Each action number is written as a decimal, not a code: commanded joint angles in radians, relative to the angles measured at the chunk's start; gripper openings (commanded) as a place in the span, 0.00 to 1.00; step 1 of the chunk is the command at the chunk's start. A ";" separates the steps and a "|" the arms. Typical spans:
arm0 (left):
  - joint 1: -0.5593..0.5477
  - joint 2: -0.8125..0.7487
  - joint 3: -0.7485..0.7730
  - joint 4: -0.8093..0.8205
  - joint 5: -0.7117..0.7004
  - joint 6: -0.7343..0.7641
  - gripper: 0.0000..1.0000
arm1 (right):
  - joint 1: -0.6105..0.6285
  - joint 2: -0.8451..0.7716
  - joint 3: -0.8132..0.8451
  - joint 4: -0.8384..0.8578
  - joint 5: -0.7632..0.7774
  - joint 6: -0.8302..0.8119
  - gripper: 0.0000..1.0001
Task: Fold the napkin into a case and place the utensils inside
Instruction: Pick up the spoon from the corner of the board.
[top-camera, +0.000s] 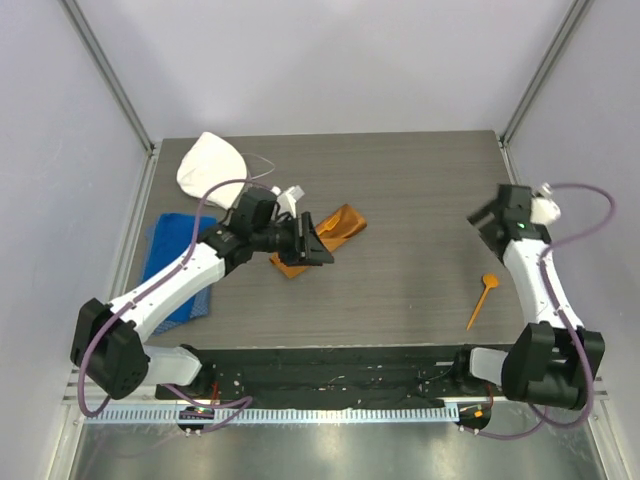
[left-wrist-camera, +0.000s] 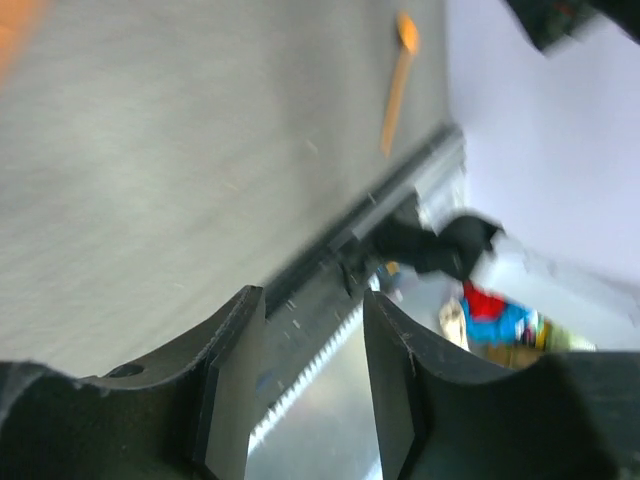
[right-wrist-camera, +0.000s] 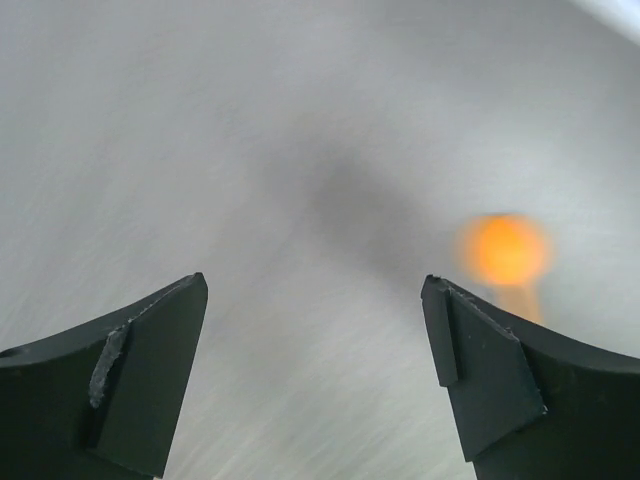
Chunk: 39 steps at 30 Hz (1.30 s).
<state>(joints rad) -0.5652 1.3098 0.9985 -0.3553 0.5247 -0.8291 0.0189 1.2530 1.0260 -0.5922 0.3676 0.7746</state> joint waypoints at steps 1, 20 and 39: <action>-0.096 0.015 0.067 0.024 0.150 0.051 0.49 | -0.314 -0.044 -0.197 0.014 -0.226 -0.158 0.99; -0.162 0.103 0.094 0.059 0.150 0.045 0.51 | -0.392 0.140 -0.371 0.123 -0.265 -0.157 0.88; -0.160 0.153 0.123 0.033 0.087 0.008 0.52 | -0.080 0.120 -0.308 0.314 -0.501 -0.075 0.01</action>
<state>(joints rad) -0.7254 1.4452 1.0634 -0.3264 0.6266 -0.8089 -0.0925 1.4033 0.6731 -0.3561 -0.0238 0.7071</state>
